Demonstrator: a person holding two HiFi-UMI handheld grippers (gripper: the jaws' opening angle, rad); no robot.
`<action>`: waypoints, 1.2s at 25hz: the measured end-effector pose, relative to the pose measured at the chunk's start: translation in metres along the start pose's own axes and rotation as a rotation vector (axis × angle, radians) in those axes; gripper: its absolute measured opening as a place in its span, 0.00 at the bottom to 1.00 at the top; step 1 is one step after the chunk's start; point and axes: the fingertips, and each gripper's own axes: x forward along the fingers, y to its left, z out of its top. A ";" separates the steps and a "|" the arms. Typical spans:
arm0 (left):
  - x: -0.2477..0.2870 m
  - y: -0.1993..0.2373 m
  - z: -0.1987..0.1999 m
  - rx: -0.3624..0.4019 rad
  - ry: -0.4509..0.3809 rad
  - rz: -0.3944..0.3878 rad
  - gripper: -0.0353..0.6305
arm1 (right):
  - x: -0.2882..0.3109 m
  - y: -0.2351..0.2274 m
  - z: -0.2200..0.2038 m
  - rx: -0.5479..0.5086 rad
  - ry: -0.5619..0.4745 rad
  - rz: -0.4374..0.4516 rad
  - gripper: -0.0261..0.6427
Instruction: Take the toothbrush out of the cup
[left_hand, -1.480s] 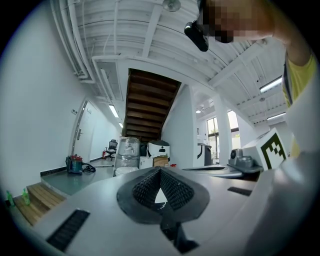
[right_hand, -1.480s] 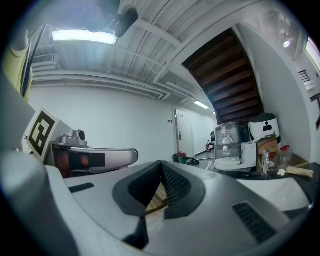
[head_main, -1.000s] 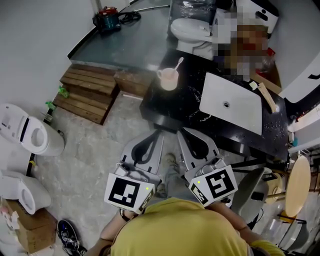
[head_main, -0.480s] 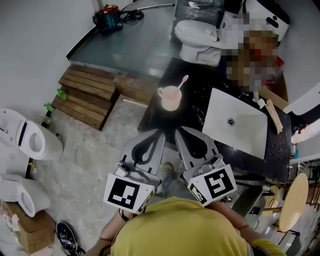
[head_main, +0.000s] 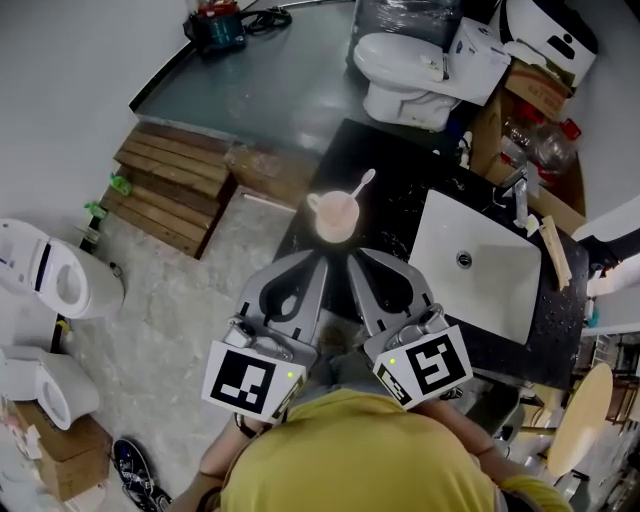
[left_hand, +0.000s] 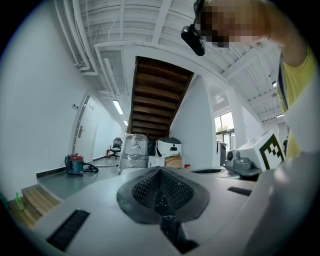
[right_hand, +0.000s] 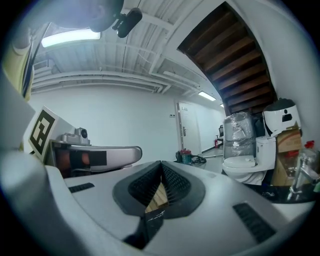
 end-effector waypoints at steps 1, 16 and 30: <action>0.002 0.002 -0.002 -0.001 0.009 0.000 0.07 | 0.001 -0.003 -0.002 0.005 0.003 -0.003 0.06; 0.057 0.034 -0.014 -0.057 0.072 -0.082 0.07 | 0.045 -0.050 -0.017 0.072 0.031 -0.110 0.07; 0.119 0.061 -0.049 -0.088 0.173 -0.174 0.07 | 0.085 -0.104 -0.061 0.251 0.084 -0.163 0.07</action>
